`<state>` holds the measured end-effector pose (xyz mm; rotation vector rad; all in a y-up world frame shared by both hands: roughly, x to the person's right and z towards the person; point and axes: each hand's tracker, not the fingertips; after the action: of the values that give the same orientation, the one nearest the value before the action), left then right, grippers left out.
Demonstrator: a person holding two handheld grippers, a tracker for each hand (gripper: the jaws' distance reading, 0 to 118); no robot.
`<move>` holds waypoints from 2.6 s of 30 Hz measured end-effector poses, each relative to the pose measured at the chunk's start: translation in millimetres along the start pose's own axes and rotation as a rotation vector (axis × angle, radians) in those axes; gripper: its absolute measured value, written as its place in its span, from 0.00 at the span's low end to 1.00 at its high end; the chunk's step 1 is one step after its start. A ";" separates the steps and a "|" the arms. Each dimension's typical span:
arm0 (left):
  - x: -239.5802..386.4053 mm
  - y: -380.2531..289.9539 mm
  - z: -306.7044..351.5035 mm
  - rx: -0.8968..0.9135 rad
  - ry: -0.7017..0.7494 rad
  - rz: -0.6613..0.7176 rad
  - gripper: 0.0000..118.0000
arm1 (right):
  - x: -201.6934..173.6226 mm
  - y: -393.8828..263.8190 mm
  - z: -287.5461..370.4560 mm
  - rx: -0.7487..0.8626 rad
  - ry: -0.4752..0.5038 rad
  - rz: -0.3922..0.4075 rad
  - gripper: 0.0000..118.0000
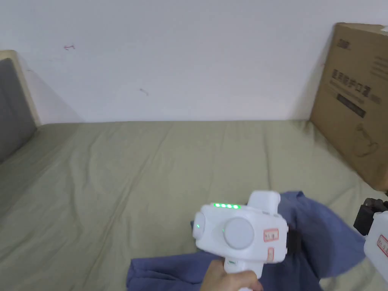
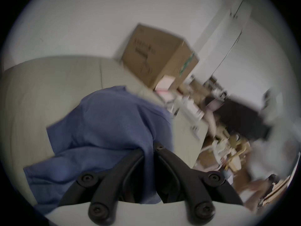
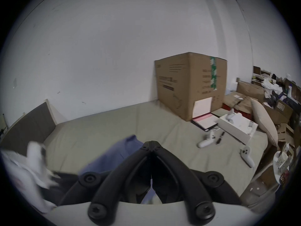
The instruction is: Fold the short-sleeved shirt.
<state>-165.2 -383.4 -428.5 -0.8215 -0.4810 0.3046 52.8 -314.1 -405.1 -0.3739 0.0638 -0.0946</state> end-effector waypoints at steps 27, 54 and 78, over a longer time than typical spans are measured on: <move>-90.3 -100.3 25.6 -0.173 0.288 0.151 0.00 | -36.6 -71.1 -33.2 -0.255 0.137 0.135 0.00; -253.0 -55.9 52.0 -0.230 0.717 0.312 0.04 | -62.2 -102.7 -86.1 -0.420 0.165 0.177 0.00; -236.7 -27.9 105.1 -0.047 0.642 0.279 0.03 | -124.3 -101.3 -347.5 -0.753 0.275 0.464 0.54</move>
<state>-419.2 -439.6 -414.6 -0.9782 0.2298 0.2678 -106.5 -520.7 -685.2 -1.0858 0.4626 0.3503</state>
